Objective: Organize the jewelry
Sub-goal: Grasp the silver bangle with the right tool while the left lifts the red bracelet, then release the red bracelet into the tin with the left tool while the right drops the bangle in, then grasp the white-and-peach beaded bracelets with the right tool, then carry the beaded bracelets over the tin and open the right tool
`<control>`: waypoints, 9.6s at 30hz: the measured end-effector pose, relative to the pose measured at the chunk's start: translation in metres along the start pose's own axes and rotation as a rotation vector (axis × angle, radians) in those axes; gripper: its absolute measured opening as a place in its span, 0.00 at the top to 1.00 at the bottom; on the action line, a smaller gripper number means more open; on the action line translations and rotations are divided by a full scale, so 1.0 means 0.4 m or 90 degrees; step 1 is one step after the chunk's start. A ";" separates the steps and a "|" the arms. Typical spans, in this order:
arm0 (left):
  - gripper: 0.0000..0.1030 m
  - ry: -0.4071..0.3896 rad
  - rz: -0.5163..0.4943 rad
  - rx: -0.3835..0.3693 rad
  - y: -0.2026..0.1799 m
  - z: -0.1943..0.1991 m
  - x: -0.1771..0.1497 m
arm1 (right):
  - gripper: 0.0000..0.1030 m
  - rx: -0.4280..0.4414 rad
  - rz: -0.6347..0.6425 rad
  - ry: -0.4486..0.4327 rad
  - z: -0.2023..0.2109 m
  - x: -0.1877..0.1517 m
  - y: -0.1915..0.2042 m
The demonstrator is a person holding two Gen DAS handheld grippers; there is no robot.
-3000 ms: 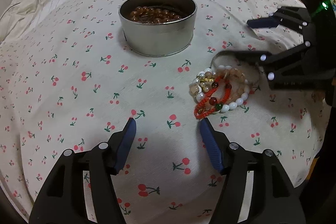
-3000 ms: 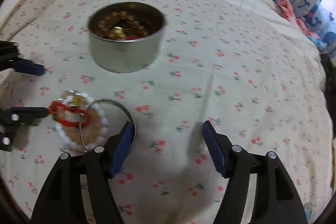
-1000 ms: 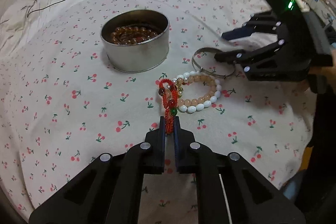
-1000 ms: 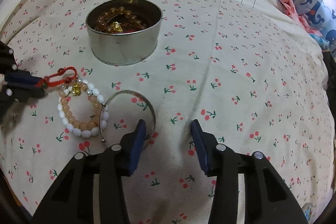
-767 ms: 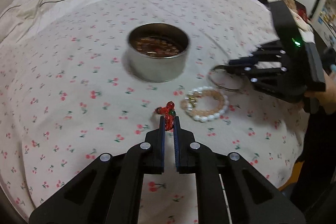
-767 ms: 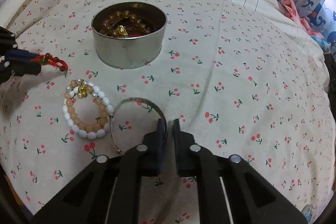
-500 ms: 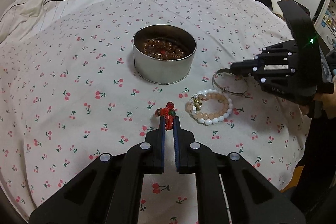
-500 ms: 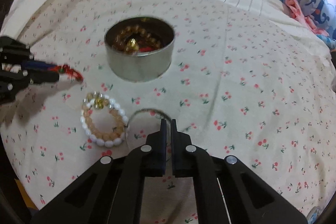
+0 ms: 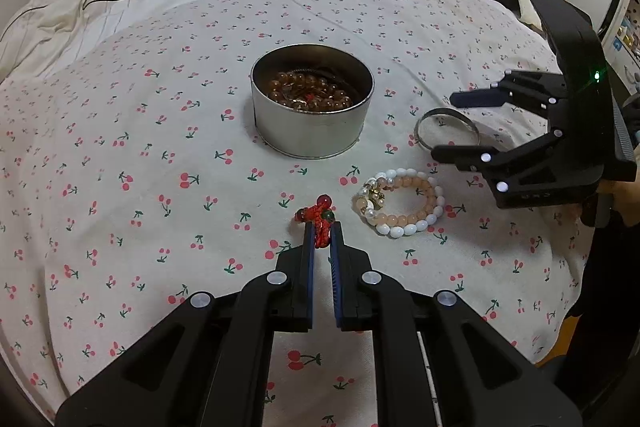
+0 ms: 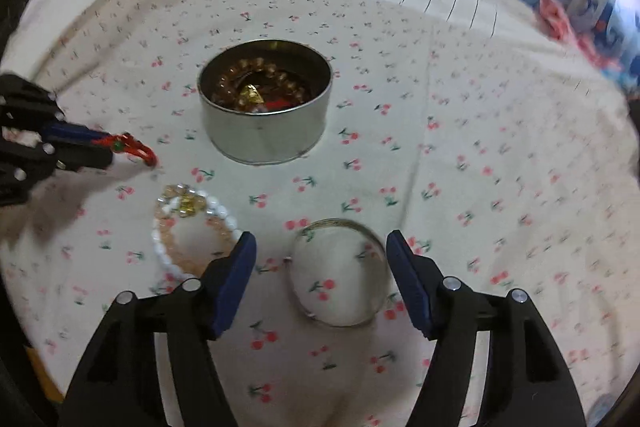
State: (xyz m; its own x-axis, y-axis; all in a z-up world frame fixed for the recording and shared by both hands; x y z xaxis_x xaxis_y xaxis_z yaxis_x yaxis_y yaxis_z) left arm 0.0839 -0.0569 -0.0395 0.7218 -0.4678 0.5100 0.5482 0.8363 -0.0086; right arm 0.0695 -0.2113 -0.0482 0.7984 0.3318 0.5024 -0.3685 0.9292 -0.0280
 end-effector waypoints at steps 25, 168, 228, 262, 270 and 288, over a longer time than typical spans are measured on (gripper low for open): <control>0.93 0.001 -0.006 -0.005 -0.004 0.003 -0.001 | 0.91 0.013 -0.024 0.065 -0.055 -0.022 -0.032; 0.25 -0.049 0.047 0.208 0.108 0.011 0.109 | 0.37 0.041 -0.055 -0.065 0.017 0.136 -0.011; 0.93 0.066 0.111 0.015 0.102 -0.038 -0.029 | 0.49 0.102 0.029 0.043 -0.026 0.006 0.081; 0.93 -0.141 0.136 -0.079 0.028 0.084 0.228 | 0.92 0.206 -0.147 -0.179 0.176 0.158 -0.044; 0.92 -0.036 0.151 0.059 0.065 -0.054 0.225 | 0.92 0.206 -0.195 -0.189 0.147 0.187 -0.086; 0.40 -0.064 0.142 0.236 0.120 -0.015 0.165 | 0.60 0.100 -0.218 -0.108 -0.005 0.225 -0.054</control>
State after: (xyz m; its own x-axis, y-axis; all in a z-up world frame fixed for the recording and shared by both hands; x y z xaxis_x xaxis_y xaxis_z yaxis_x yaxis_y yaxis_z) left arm 0.1606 -0.0495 -0.0115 0.7502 -0.2493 0.6124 0.1820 0.9683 0.1713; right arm 0.1501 -0.2013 -0.0040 0.8026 -0.0363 0.5954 -0.1736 0.9407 0.2913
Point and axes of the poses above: each gripper's, at about its wrist camera, not at the fingertips, and z roughly against the way its jaws point, y to its left, x to its top, the point moved 2 cm from there along -z, roughly the way its jaws point, and after that the axes turned 4 degrees about x, right-handed, at the moved point
